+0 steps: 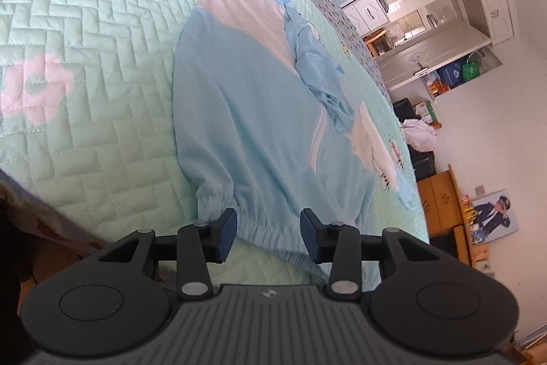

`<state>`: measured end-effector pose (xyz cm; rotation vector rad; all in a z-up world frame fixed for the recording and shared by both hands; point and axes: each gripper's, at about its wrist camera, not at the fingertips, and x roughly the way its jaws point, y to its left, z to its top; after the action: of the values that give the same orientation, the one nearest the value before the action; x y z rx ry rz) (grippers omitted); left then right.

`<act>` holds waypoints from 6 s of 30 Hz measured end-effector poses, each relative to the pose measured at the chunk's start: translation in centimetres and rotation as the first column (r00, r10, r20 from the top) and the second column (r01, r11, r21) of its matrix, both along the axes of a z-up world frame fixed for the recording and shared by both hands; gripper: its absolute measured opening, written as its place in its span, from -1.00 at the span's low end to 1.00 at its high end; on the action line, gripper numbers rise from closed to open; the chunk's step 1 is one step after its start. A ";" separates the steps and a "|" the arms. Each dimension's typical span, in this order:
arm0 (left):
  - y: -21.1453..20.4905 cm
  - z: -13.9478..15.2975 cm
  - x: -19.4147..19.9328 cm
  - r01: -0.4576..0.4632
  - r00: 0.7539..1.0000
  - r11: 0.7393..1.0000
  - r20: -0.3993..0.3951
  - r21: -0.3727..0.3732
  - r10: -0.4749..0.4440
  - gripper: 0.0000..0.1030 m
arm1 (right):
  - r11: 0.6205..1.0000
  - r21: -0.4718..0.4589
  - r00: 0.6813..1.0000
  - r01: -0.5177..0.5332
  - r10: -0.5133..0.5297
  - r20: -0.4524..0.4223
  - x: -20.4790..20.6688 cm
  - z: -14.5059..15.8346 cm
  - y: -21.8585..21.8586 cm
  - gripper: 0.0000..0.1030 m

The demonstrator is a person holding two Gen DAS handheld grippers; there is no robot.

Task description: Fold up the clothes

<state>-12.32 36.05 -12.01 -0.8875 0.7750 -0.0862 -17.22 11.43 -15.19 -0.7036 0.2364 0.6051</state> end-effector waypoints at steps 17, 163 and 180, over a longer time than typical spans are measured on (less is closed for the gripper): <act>-0.2 -1.6 2.9 0.026 0.999 0.998 -0.040 0.064 -0.023 -0.42 | 0.974 0.201 0.975 0.109 -0.065 -0.213 3.5 4.1 -6.5 -0.25; 2.9 -2.8 9.6 -0.150 0.982 0.772 0.181 0.618 0.045 0.92 | 0.963 -0.252 0.992 0.095 -0.071 0.103 31.3 -0.4 21.8 -0.16; 3.0 -2.7 9.5 -0.142 0.983 0.778 0.179 0.612 0.039 0.96 | 0.827 -0.559 0.975 0.063 0.069 0.213 27.8 3.0 24.4 0.41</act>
<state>-2.86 39.04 -14.69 -0.2716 0.5525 0.1821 10.57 35.85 -12.21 -1.3421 0.2031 0.4496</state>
